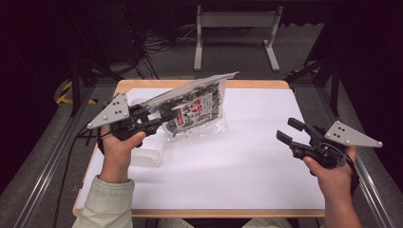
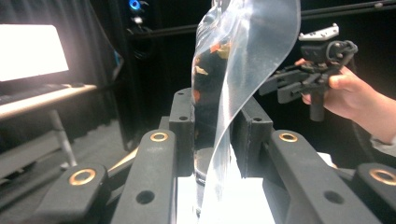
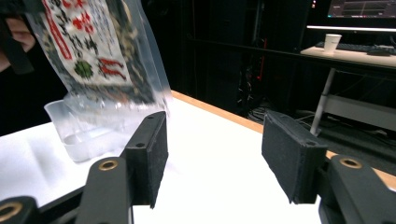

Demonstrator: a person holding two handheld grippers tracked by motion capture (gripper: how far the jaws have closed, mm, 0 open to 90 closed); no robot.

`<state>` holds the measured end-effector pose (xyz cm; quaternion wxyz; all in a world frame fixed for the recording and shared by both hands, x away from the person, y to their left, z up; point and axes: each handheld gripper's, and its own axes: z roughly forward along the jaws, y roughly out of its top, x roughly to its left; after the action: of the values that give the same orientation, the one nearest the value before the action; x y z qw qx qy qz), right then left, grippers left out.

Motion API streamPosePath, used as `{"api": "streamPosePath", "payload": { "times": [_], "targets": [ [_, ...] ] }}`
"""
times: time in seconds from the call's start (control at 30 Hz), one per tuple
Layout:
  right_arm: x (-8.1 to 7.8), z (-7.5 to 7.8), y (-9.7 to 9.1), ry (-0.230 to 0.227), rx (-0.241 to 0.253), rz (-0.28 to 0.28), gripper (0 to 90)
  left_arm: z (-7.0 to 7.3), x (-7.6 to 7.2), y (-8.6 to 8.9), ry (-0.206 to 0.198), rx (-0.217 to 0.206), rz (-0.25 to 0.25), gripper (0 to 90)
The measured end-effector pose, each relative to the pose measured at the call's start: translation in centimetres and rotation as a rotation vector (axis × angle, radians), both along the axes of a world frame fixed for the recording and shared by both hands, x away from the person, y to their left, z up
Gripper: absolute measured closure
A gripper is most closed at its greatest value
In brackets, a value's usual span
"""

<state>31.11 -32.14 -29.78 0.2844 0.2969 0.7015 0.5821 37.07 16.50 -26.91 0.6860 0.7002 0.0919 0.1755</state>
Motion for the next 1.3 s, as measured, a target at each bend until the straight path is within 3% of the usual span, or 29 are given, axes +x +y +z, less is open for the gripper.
{"api": "streamPosePath", "payload": {
  "times": [0.57, 0.97, 1.17, 1.3],
  "targets": [
    [0.6, -0.7, -0.5, 0.028, 0.012, -0.023, 39.4, 0.1, 0.4, 3.4, -0.001, -0.042, 0.121, 72.4],
    [1.1, -1.2, -0.6, 0.000, 0.018, -0.035, 35.1, -0.1, 0.7, 4.9, 0.003, -0.046, 0.211, 72.3],
    [1.2, -1.3, -0.7, -0.017, 0.016, -0.040, 34.3, -0.4, 0.7, 5.5, -0.005, -0.004, 0.273, 72.3],
    [1.5, -1.4, -0.9, -0.040, 0.023, -0.036, 36.2, -0.6, 0.6, 6.3, -0.003, -0.011, 0.300, 72.3]
  ]
}}
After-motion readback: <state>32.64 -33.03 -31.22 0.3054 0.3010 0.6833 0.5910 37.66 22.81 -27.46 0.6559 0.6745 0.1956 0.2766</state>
